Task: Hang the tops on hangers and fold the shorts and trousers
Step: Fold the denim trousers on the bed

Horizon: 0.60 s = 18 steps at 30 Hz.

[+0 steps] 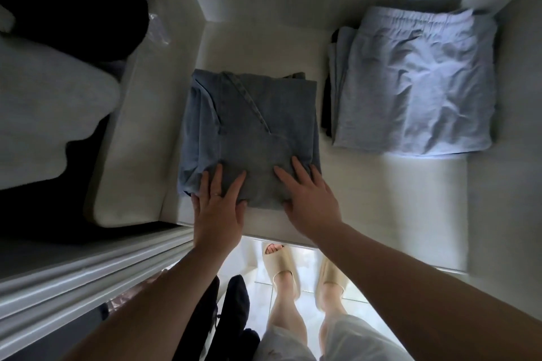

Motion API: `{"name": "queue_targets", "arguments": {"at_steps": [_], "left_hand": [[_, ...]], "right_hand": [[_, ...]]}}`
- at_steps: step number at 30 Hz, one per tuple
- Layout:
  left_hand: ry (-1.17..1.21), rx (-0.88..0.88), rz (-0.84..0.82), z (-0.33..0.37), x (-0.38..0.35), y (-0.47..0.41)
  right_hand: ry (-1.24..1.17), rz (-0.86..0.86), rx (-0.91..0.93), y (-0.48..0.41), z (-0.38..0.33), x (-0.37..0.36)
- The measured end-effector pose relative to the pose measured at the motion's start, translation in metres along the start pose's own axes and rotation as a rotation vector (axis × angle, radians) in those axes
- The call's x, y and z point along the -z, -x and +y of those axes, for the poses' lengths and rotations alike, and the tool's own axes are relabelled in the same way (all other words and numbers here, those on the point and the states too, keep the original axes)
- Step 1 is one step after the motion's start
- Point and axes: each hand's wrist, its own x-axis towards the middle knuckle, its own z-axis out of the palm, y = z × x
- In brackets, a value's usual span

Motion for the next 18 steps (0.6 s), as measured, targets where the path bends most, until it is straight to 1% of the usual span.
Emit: {"name": "queue_targets", "arguments": {"at_steps": [8, 18], "left_hand": [[-0.023, -0.025, 0.041, 0.019, 0.013, -0.071], [-0.031, -0.034, 0.018, 0.037, 0.035, -0.168]], "right_hand": [[-0.039, 0.024, -0.028, -0.062, 0.013, 0.025], [-0.091, -0.03, -0.056, -0.148, 0.027, 0.068]]}}
